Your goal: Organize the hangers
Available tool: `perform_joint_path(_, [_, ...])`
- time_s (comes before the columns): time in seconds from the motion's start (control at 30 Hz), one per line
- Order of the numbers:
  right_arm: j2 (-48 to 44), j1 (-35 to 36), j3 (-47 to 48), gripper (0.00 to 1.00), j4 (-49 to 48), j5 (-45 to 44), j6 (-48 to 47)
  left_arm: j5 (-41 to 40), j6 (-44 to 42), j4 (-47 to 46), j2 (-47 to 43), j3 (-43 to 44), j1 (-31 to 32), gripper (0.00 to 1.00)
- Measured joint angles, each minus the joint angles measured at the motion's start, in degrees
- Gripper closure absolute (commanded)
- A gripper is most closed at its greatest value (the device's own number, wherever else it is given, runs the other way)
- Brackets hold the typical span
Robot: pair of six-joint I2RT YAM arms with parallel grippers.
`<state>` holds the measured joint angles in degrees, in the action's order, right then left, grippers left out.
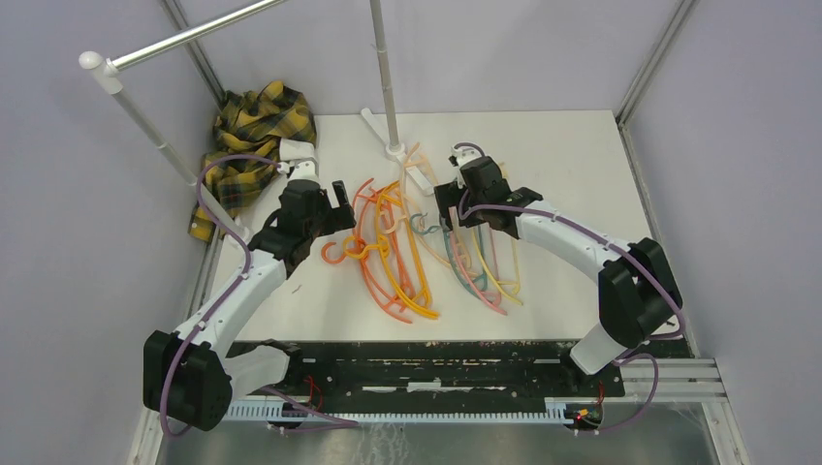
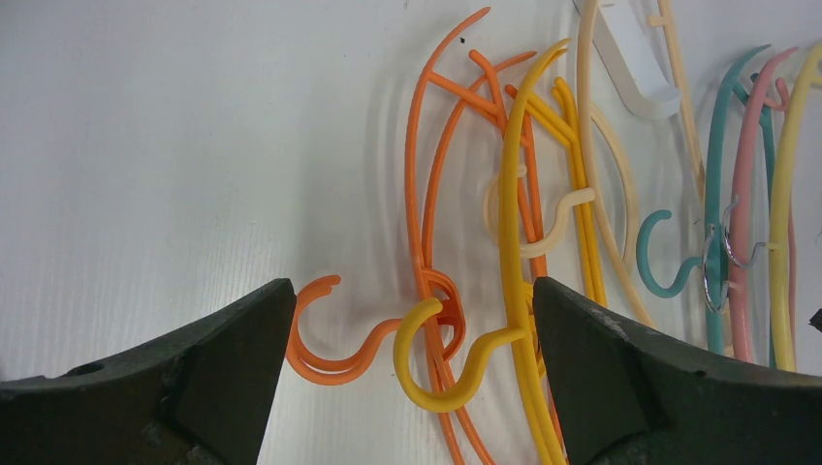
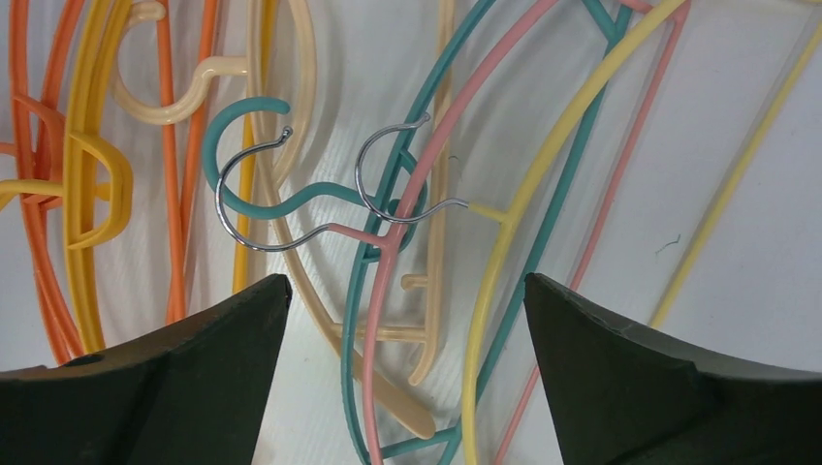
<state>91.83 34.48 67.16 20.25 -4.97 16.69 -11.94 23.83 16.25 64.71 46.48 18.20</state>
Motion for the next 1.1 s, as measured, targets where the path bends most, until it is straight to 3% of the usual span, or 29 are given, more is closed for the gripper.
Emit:
perform_joint_path(0.1, [0.0, 0.0, 0.0, 0.20, 0.5, -1.3, -0.3, 0.0, 0.0, 0.0, 0.0, 0.0, 0.0, 0.01])
perform_joint_path(0.2, [-0.2, -0.1, -0.4, 0.45, 0.3, -3.3, -1.3, 0.0, 0.1, 0.0, 0.0, 0.0, 0.0, 0.01])
perform_joint_path(0.3, [-0.5, -0.2, -1.0, 0.54, 1.1, -6.3, -2.1, 0.0, 0.2, 0.0, 0.0, 0.0, 0.0, 0.01])
perform_joint_path(0.6, [2.7, -1.1, -1.5, 0.56, 3.3, -8.5, -1.7, 0.0, 0.3, 0.0, 0.0, 0.0, 0.0, 0.00])
perform_joint_path(0.87, [7.0, -5.0, -4.2, 0.58, 1.4, -1.9, 0.6, 0.0, 0.4, 0.4, -0.6, 0.0, 0.0, 0.00])
perform_joint_path(1.03, [9.5, -5.9, -4.2, 0.65, -0.6, 1.6, 1.3, 0.0, 0.4, 0.4, -0.6, 0.0, 0.0, 0.00])
perform_joint_path(1.1, [10.4, -5.9, -4.3, 0.72, -1.3, 2.6, 1.5, 0.0, 0.4, 0.4, -0.6, -0.1, 0.0, 0.00])
